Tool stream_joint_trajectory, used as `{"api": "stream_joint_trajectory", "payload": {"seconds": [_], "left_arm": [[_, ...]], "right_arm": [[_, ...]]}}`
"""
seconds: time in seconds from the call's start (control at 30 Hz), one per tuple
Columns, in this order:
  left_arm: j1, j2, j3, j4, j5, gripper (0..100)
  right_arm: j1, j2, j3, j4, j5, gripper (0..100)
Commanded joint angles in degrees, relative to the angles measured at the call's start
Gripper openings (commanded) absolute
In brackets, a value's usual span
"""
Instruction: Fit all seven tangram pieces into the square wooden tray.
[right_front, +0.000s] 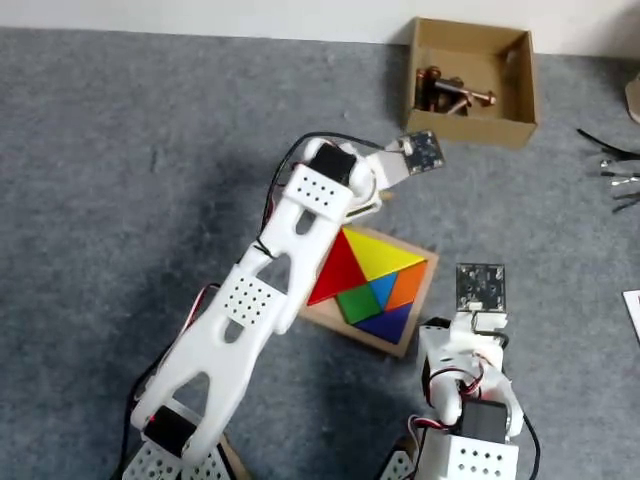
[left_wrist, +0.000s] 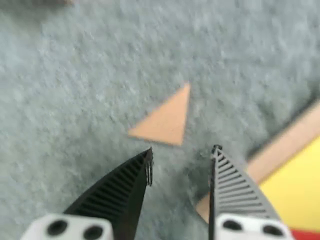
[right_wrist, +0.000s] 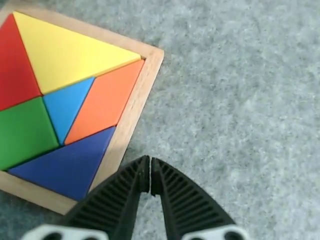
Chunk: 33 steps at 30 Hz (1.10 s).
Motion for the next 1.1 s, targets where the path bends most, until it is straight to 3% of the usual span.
{"api": "stream_joint_trajectory", "payload": {"seconds": [0.0, 0.17, 0.37, 0.5, 0.8, 1.07], "left_arm": [[1.4, -2.7, -2.6, -5.6, -0.4, 19], [1.3, -2.9, -2.6, -9.8, 0.9, 18], [0.4, -2.5, -2.2, -16.4, 18.4, 18], [0.2, -1.7, -2.2, -22.1, 25.1, 18], [0.3, 8.2, -2.6, -24.1, 26.3, 18], [-0.8, 6.5, -2.6, -14.9, 26.2, 18]], "right_arm": [[0.7, -0.6, 5.9, 0.2, 0.6, 1.0], [0.7, -0.6, 5.9, 0.2, 0.6, 1.0], [0.7, -0.6, 5.9, 0.2, 0.6, 1.0], [0.7, -0.6, 5.9, 0.2, 0.6, 1.0], [0.7, -0.6, 5.9, 0.2, 0.6, 1.0], [0.7, -0.6, 5.9, 0.2, 0.6, 1.0]]}}
